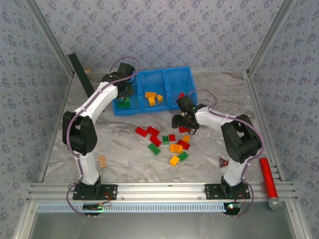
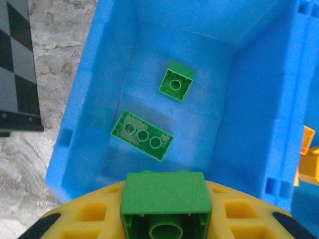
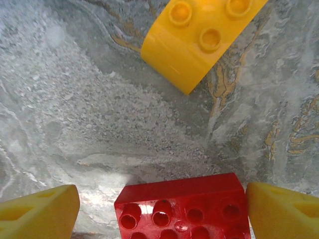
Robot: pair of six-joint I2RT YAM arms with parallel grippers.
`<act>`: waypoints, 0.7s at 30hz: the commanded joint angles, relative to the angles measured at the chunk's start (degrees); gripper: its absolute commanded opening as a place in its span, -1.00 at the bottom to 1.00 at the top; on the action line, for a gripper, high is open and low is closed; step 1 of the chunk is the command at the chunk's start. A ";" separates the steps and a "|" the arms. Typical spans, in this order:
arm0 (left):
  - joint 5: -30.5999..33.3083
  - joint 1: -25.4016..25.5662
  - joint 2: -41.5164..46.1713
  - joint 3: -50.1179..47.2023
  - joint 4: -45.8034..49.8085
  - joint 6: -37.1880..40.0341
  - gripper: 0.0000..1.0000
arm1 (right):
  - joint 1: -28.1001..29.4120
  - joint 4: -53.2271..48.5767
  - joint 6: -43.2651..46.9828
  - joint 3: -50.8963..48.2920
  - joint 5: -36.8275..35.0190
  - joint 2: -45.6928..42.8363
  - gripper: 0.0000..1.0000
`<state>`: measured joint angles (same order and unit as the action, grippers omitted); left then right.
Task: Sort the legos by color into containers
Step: Place the lego in the container.
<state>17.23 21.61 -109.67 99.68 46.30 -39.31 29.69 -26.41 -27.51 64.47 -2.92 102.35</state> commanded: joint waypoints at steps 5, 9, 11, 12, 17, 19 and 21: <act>0.62 -1.55 -11.26 11.71 6.07 5.32 -0.71 | 0.70 -4.28 3.31 2.14 -2.52 1.62 0.76; 0.03 -2.33 -16.85 17.89 8.50 5.38 -0.71 | 0.71 -5.06 4.23 2.44 -3.65 2.54 0.74; -0.55 -2.61 -18.75 19.48 8.87 5.55 -0.70 | 0.71 -4.96 5.03 2.73 -3.43 3.07 0.72; -0.86 -2.70 -19.50 20.03 8.95 5.60 -0.71 | 0.80 -5.04 5.17 2.85 -3.50 3.33 0.71; -1.89 -3.13 -23.48 23.67 10.69 6.53 -0.69 | 0.89 -5.62 6.28 3.38 -3.67 4.83 0.63; -2.05 -3.28 -24.73 24.70 11.47 6.70 -0.66 | 0.94 -5.67 6.41 3.38 -3.76 5.10 0.55; -2.32 -3.49 -25.33 24.86 11.75 6.57 -0.63 | 0.98 -5.84 6.54 3.38 -3.68 5.15 0.46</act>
<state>15.73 18.52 -133.80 122.23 54.81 -33.80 30.17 -30.28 -22.00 66.85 -6.28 106.30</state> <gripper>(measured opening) 0.314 0.741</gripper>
